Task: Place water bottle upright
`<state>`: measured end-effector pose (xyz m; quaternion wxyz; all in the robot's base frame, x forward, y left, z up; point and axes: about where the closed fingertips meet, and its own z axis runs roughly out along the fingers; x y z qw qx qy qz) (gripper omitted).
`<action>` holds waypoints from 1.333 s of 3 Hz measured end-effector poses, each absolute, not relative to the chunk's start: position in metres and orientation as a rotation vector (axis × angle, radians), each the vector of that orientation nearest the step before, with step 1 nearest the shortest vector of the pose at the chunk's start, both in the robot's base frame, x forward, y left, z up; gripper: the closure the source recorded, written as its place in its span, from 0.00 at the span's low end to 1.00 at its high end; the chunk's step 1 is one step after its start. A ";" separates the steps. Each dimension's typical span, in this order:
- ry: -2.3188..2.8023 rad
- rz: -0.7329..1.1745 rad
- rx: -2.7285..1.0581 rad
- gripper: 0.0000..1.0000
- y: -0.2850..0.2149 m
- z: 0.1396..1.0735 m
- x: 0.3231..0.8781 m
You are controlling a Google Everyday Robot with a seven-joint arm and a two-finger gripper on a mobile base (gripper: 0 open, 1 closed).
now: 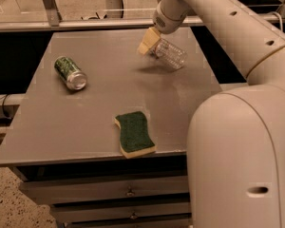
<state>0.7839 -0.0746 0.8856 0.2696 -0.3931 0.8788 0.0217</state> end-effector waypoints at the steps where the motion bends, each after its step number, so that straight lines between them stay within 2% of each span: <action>1: 2.408 0.034 -1.027 0.00 -0.073 0.872 0.797; 2: 2.460 -0.032 -1.022 0.00 -0.074 0.857 0.809; 4: 2.509 -0.127 -1.051 0.45 -0.074 0.842 0.818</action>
Offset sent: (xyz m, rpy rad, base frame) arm 0.0428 -0.0049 -0.0342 -0.1471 0.0648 -0.1086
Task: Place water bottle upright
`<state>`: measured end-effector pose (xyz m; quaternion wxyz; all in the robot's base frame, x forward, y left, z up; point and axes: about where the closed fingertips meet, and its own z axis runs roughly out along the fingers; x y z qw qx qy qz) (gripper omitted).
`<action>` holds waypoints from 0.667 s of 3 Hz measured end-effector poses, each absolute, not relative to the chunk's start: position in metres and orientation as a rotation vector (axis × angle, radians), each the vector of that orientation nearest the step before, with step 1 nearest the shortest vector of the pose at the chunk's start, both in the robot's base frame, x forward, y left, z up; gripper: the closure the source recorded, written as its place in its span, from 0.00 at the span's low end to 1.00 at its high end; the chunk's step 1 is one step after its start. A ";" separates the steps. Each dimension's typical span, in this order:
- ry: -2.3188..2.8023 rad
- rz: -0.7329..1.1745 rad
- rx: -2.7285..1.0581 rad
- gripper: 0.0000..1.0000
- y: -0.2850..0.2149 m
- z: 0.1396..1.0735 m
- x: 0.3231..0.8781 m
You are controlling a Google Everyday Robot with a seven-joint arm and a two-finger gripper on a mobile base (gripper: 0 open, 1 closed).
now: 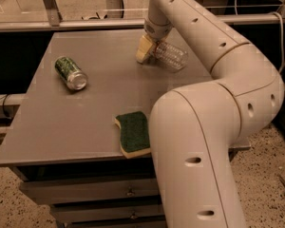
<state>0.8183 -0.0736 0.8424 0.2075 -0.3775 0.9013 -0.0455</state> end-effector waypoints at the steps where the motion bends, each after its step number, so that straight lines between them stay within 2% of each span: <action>1: 2.509 -0.126 -1.051 0.69 -0.074 0.847 0.818; 2: 2.509 -0.126 -1.051 0.93 -0.074 0.848 0.818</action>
Offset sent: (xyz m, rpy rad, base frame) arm -0.0549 -0.0178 0.0884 0.2183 -0.1334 0.1986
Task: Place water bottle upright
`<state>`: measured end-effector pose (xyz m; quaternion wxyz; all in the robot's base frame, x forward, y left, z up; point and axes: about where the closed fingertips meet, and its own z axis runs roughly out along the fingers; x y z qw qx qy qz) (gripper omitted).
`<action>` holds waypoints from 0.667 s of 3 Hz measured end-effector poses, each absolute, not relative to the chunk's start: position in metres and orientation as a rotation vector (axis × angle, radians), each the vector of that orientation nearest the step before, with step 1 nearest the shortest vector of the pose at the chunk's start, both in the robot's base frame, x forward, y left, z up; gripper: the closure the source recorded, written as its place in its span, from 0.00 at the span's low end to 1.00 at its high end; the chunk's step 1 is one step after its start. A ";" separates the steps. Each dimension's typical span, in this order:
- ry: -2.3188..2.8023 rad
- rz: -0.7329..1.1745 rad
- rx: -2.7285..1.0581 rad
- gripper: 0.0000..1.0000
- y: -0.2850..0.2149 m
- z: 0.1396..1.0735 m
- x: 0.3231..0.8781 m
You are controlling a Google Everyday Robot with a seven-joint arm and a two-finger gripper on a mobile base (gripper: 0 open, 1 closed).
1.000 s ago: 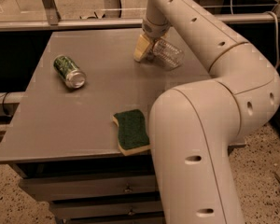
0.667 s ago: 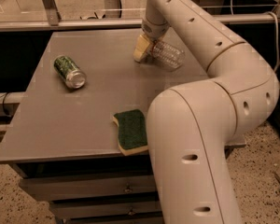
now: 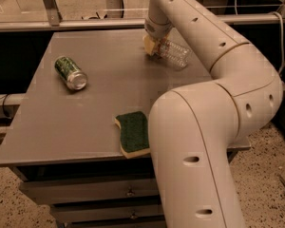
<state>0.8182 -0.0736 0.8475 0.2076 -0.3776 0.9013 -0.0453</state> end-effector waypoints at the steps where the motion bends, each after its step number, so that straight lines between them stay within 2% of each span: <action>1: 2.337 0.047 -1.121 1.00 -0.079 0.894 0.791; 2: 2.114 0.264 -1.166 1.00 -0.081 0.945 0.746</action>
Offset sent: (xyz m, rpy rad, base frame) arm -0.1468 -0.0189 0.1660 0.5791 -0.2989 0.4460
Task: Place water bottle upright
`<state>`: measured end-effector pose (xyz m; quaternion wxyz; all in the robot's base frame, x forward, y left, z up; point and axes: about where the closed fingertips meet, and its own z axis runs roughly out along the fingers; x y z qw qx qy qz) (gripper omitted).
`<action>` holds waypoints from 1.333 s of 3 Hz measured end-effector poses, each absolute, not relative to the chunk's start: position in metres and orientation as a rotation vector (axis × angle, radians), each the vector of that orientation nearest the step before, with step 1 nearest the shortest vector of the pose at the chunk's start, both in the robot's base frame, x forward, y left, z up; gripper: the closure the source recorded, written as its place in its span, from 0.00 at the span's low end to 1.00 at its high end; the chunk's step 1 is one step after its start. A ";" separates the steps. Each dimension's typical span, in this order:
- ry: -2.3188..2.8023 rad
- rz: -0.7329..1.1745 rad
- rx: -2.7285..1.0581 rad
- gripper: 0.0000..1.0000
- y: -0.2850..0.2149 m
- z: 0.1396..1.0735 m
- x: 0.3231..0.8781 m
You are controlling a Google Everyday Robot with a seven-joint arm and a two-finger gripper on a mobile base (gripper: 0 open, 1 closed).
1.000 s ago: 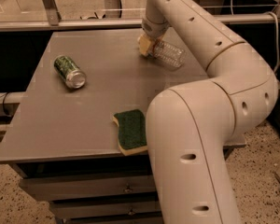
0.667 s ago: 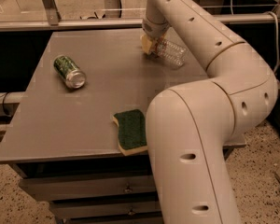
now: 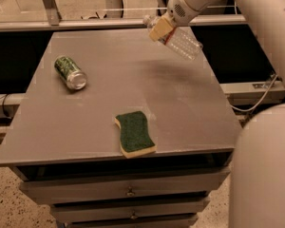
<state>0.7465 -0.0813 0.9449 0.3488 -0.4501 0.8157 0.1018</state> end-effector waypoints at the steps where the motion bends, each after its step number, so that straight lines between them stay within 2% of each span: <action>1: 1.925 0.469 -1.152 1.00 -0.079 0.975 0.712; 2: 1.685 0.724 -1.083 1.00 -0.071 0.998 0.678; 4: 1.393 0.957 -0.993 1.00 -0.057 1.007 0.652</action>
Offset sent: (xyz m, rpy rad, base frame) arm -0.1067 0.0052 0.0828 0.7101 -0.1946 0.2996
